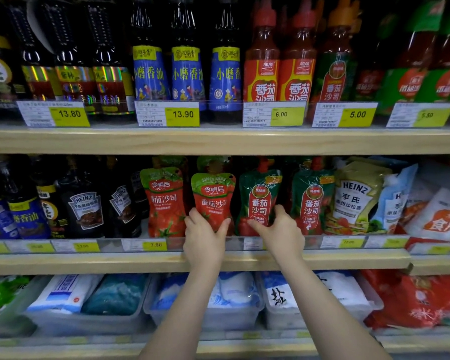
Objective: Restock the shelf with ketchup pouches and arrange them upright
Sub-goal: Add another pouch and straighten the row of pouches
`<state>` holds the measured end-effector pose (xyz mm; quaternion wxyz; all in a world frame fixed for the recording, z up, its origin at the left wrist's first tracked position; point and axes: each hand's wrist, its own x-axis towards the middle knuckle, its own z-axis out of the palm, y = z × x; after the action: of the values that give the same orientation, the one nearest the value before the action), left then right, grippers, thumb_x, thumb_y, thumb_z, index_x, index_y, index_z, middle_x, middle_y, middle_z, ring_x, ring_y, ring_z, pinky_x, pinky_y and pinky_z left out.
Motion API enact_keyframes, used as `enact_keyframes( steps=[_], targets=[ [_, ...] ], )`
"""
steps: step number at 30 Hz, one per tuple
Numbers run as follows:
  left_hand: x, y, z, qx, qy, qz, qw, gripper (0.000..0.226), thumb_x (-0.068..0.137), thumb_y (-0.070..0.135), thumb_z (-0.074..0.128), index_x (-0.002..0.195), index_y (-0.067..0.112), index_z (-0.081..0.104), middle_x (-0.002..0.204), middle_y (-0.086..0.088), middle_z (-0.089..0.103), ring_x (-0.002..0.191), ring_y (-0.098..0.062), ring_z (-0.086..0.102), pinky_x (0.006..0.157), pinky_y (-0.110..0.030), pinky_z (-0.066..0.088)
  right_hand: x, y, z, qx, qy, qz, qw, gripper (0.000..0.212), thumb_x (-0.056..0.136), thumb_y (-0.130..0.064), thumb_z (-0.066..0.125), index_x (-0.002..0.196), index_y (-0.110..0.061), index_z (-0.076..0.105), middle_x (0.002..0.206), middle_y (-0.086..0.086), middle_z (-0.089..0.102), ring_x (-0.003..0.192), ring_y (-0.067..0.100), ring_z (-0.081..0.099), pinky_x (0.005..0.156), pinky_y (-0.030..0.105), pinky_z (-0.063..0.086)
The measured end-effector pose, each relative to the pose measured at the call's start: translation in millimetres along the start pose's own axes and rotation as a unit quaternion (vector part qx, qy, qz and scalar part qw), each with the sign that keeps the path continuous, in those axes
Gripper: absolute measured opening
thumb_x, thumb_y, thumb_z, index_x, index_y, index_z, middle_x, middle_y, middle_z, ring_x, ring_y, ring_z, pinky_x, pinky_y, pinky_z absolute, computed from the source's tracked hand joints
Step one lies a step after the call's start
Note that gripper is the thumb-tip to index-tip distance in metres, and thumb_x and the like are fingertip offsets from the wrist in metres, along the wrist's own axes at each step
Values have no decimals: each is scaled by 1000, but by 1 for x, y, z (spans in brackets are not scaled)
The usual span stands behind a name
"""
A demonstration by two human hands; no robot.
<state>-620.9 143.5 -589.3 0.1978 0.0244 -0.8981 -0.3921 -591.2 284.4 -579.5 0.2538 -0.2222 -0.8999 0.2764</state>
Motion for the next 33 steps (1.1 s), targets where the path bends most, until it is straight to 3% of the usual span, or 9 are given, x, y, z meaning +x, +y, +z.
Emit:
enact_keyframes(
  steps=[8, 11, 13, 15, 18, 21, 24, 27, 33],
  targets=[
    [0, 4, 5, 49, 9, -4, 999, 76, 82, 58, 56, 132, 7, 32, 123, -10, 52, 107, -27, 57, 73, -38, 49, 7, 8, -2, 17, -28, -15, 999, 51, 74, -58, 65, 102, -18, 50, 93, 4, 68, 84, 29, 65, 69, 40, 53],
    [-8, 0, 4, -12, 38, -7, 999, 86, 77, 54, 64, 139, 7, 26, 135, -14, 43, 114, -32, 53, 75, -43, 50, 1, 9, -5, 54, -22, -24, 998, 55, 73, -56, 67, 111, -19, 51, 102, 0, 67, 92, 24, 64, 71, 35, 51],
    [-22, -5, 6, -66, 95, 51, 992, 84, 77, 50, 66, 140, 10, 28, 138, -14, 39, 118, -33, 50, 80, -45, 51, -5, 17, -11, 99, 12, -41, 994, 59, 72, -55, 68, 117, -20, 53, 112, -5, 63, 101, 17, 60, 76, 32, 50],
    [-38, -2, 9, -92, 119, 126, 980, 71, 77, 49, 63, 132, 14, 36, 132, -10, 45, 115, -29, 52, 84, -43, 53, -10, 31, -23, 135, 94, -66, 984, 53, 71, -52, 70, 111, -22, 55, 105, -10, 59, 98, 10, 57, 73, 24, 45],
    [-49, 17, 23, -73, 53, 169, 981, 65, 77, 47, 64, 128, 14, 42, 128, -5, 50, 108, -21, 57, 73, -27, 50, -5, 51, -41, 140, 178, -49, 973, 60, 67, -43, 77, 111, -14, 49, 103, -1, 52, 99, 17, 51, 77, 28, 44],
    [-54, 38, 36, -61, 4, 119, 991, 76, 77, 46, 68, 136, 11, 36, 137, -6, 45, 105, -25, 60, 62, -27, 42, 5, 62, -43, 102, 178, -3, 979, 82, 62, -40, 82, 124, -3, 42, 116, 14, 52, 111, 29, 46, 94, 42, 42],
    [-49, 53, 42, -51, -4, 74, 996, 88, 77, 52, 67, 143, 12, 24, 140, -9, 43, 97, -33, 64, 62, -32, 43, 16, 64, -39, 109, 129, 14, 986, 93, 61, -42, 82, 131, -4, 36, 125, 16, 51, 117, 31, 46, 97, 46, 41],
    [-41, 67, 47, -28, -36, 27, 999, 92, 79, 50, 65, 146, 12, 14, 137, -11, 45, 101, -34, 62, 69, -39, 48, 24, 67, -34, 115, 86, 34, 989, 88, 63, -43, 80, 131, -9, 34, 121, 13, 58, 108, 32, 57, 88, 46, 49],
    [-37, 72, 52, 0, -44, -2, 999, 75, 84, 45, 62, 139, 11, 23, 130, -10, 46, 103, -32, 60, 72, -39, 47, 25, 74, -31, 76, 83, 16, 994, 71, 69, -41, 76, 120, -9, 42, 111, 13, 63, 98, 33, 62, 80, 44, 52]
  ],
)
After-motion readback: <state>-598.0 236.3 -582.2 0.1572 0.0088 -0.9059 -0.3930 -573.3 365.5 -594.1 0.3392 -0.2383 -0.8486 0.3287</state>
